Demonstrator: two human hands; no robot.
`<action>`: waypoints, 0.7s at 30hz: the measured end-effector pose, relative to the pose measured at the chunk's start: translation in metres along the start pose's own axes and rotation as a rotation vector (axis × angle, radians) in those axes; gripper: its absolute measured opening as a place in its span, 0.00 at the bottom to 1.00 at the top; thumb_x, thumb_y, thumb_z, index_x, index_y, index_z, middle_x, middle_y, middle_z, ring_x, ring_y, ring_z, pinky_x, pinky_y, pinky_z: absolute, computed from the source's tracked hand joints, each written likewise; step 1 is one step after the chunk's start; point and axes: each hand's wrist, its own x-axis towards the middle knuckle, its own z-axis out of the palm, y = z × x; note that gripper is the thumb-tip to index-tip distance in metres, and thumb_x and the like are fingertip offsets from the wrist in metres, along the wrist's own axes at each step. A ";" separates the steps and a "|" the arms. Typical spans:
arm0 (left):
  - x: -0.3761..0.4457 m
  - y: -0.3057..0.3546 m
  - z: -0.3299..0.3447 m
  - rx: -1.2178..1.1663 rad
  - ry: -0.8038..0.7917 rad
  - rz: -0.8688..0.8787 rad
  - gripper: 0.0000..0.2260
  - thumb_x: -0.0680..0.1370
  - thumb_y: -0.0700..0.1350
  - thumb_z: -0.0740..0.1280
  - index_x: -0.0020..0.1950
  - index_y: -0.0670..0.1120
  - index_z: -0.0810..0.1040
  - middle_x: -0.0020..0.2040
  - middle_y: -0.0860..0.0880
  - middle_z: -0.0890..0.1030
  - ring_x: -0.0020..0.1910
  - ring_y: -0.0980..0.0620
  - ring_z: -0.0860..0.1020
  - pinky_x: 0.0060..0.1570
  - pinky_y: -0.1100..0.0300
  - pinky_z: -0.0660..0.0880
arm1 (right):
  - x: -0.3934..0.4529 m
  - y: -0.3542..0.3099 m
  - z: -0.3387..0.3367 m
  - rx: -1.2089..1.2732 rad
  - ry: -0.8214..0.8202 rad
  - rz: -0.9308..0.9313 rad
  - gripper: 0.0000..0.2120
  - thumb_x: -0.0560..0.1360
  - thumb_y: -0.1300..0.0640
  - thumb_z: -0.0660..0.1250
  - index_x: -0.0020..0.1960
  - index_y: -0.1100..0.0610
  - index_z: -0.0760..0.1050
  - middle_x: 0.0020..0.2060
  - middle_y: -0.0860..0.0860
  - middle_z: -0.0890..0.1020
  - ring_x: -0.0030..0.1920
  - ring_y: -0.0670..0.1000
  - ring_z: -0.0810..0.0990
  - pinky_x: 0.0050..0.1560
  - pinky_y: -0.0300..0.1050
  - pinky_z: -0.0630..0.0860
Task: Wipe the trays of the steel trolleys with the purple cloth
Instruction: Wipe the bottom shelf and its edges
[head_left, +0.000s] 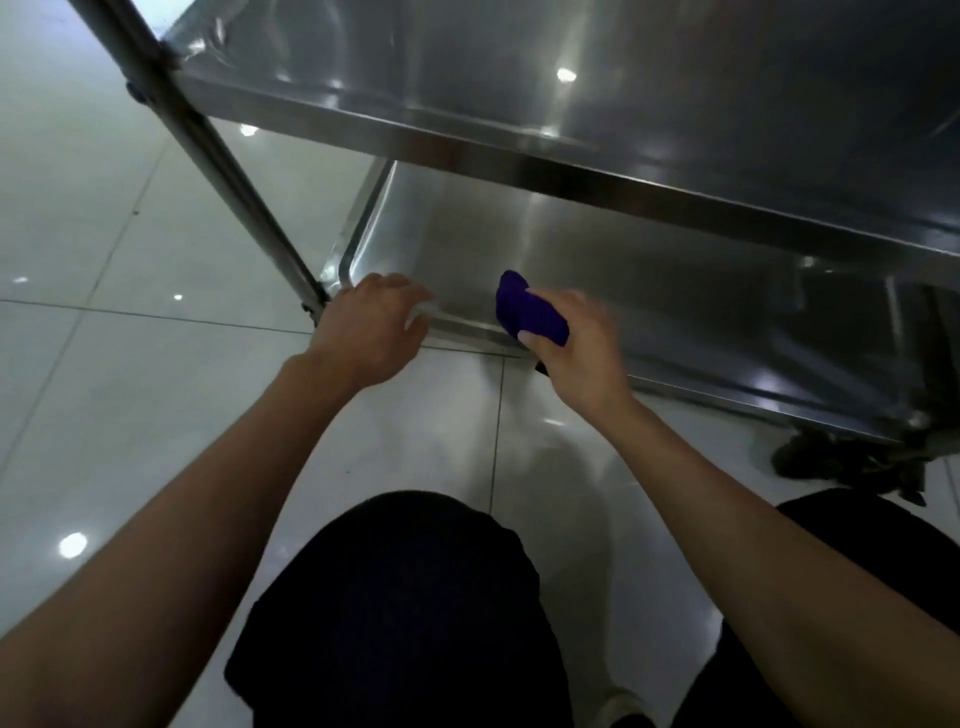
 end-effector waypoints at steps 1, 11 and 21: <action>0.000 -0.009 0.007 0.004 -0.019 -0.013 0.15 0.81 0.48 0.64 0.66 0.50 0.79 0.64 0.48 0.80 0.61 0.43 0.77 0.57 0.44 0.76 | 0.010 0.002 0.010 0.015 0.008 0.009 0.23 0.74 0.53 0.73 0.68 0.48 0.74 0.60 0.47 0.79 0.60 0.50 0.76 0.62 0.56 0.73; 0.016 -0.062 0.068 0.066 -0.077 -0.116 0.18 0.80 0.47 0.63 0.70 0.48 0.75 0.66 0.47 0.77 0.66 0.44 0.74 0.63 0.43 0.73 | 0.077 0.008 0.111 -0.162 -0.256 0.073 0.27 0.83 0.43 0.55 0.79 0.51 0.58 0.80 0.53 0.55 0.78 0.57 0.53 0.77 0.55 0.53; 0.020 -0.083 0.088 0.062 0.041 -0.238 0.13 0.79 0.44 0.64 0.63 0.44 0.77 0.64 0.46 0.77 0.64 0.44 0.74 0.61 0.45 0.73 | 0.081 0.022 0.126 -0.265 -0.284 -0.012 0.27 0.85 0.48 0.50 0.81 0.54 0.49 0.81 0.56 0.47 0.80 0.57 0.43 0.79 0.55 0.42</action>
